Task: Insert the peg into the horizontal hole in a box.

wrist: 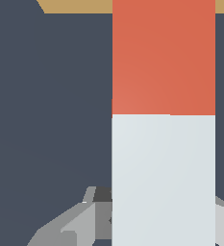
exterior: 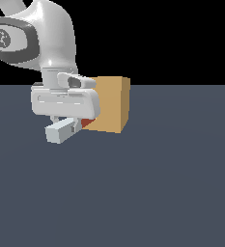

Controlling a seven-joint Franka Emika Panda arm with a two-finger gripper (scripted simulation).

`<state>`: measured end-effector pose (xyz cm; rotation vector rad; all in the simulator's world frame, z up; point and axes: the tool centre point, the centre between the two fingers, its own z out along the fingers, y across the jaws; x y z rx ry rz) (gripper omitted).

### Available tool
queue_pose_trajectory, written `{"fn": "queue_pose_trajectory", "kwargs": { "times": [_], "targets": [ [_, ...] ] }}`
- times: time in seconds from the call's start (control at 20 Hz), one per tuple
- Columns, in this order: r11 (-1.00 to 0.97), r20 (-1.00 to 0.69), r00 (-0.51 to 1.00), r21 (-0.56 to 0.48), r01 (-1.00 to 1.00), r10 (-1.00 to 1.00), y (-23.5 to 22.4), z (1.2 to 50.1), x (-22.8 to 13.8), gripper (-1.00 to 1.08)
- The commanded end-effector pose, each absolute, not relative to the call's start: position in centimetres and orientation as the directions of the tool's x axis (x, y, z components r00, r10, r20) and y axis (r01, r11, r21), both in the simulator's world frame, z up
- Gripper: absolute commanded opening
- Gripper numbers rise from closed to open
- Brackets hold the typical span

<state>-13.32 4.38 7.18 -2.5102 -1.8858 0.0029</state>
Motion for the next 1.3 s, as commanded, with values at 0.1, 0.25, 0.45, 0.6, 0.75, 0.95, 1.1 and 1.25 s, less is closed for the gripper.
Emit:
{"fn": "queue_pose_trajectory", "kwargs": {
  "times": [0.1, 0.25, 0.45, 0.6, 0.75, 0.95, 1.1, 1.25],
  "targets": [
    [-0.278, 0.0, 0.278, -0.001, 0.96, 0.96, 4.9, 7.2, -13.1, -1.0],
    [-0.278, 0.001, 0.278, -0.001, 0.96, 0.96, 6.0, 7.3, -12.9, -1.0],
    [-0.278, 0.001, 0.278, 0.0, 0.96, 0.96, 8.3, 7.3, -12.2, -1.0],
    [-0.279, 0.002, 0.279, 0.001, 0.96, 0.96, 10.7, 7.3, -11.6, -1.0],
    [-0.279, 0.002, 0.279, 0.001, 0.96, 0.96, 13.0, 7.4, -10.9, -1.0],
    [-0.279, 0.002, 0.279, 0.002, 0.96, 0.96, 15.0, 7.4, -10.3, -1.0],
    [-0.279, 0.002, 0.279, 0.002, 0.96, 0.96, 15.7, 7.4, -10.0, -1.0],
    [-0.279, 0.002, 0.279, 0.002, 0.96, 0.96, 16.0, 7.4, -9.8, -1.0]
  ]
}}
